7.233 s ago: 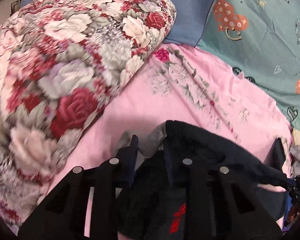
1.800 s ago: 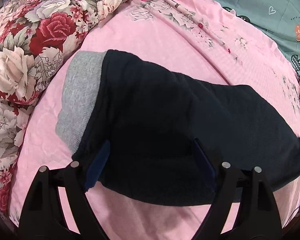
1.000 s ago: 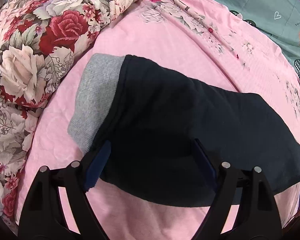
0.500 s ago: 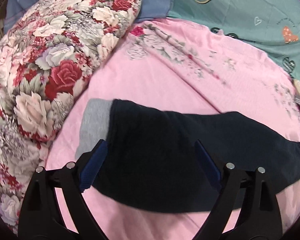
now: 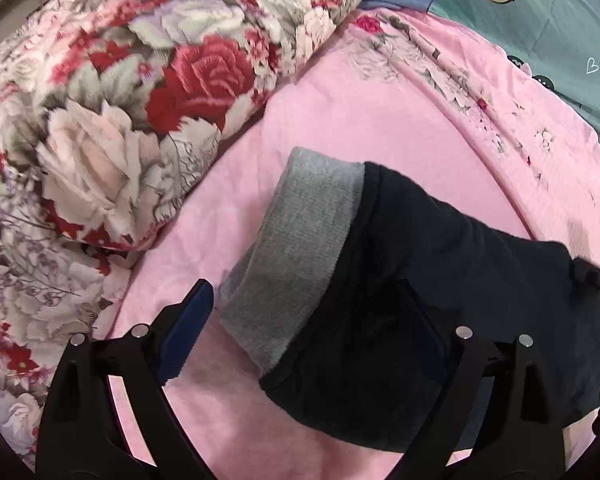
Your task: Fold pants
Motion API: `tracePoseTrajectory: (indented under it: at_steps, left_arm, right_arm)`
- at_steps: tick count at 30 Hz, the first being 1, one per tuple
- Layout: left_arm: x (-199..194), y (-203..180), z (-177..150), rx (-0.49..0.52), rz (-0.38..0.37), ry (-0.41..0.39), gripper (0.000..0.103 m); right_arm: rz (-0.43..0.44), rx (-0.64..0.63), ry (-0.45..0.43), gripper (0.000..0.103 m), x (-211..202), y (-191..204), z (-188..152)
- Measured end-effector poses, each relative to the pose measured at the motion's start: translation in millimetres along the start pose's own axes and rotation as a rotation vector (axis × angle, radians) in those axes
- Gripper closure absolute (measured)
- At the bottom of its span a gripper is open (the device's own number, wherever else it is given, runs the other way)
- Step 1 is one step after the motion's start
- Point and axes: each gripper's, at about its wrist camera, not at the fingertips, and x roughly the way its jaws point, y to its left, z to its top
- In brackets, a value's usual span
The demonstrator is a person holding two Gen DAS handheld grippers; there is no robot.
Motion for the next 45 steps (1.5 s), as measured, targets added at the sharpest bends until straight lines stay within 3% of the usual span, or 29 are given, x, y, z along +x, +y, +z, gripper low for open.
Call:
tracePoseTrajectory:
  at_steps: [2,8,11,16,23,28,32,37,41,45]
  left_arm:
    - [-13.9,-6.5,-0.8,0.019,0.003,-0.049,0.012]
    - [-42.1,-56.1,4.5,0.114,-0.113,-0.126,0.012]
    - [-28.7,-96.6,4.6,0.178,-0.122,-0.101,0.012]
    - [-1.5,-138.0,4.1,0.186,-0.157,-0.025,0.012]
    - [19.1,-149.2,-5.7,0.236,-0.092,0.002,0.012]
    - [16.1,-143.7,-9.9,0.239,-0.100,0.010,0.012]
    - [3.9,-136.7,-7.7,0.204,-0.152,0.003,0.012]
    - [-6.0,-140.0,12.6,0.177,-0.166,-0.049,0.012]
    - [1.5,-158.3,11.4,0.210,-0.201,-0.022,0.012]
    - [17.3,-163.8,-5.4,0.241,-0.191,0.016,0.011]
  right_arm:
    - [0.062,-0.012,0.050,0.071,8.5,5.4,-4.8]
    - [0.091,-0.108,0.086,0.071,0.3,16.9,-33.0]
    - [0.080,-0.134,0.118,0.071,2.6,19.0,-44.5]
    - [0.072,-0.175,0.154,0.071,8.4,24.7,-57.6]
    - [0.073,-0.174,0.146,0.071,0.0,22.3,-51.3]
    - [-0.016,-0.170,-0.004,0.071,-21.3,14.6,-17.2]
    - [-0.048,-0.107,-0.004,0.071,5.1,7.1,1.7]
    - [0.020,-0.154,0.073,0.071,16.3,15.5,-19.3]
    - [0.034,-0.191,0.077,0.071,11.8,19.2,-34.6]
    - [0.016,-0.215,0.066,0.071,10.5,24.6,-41.5]
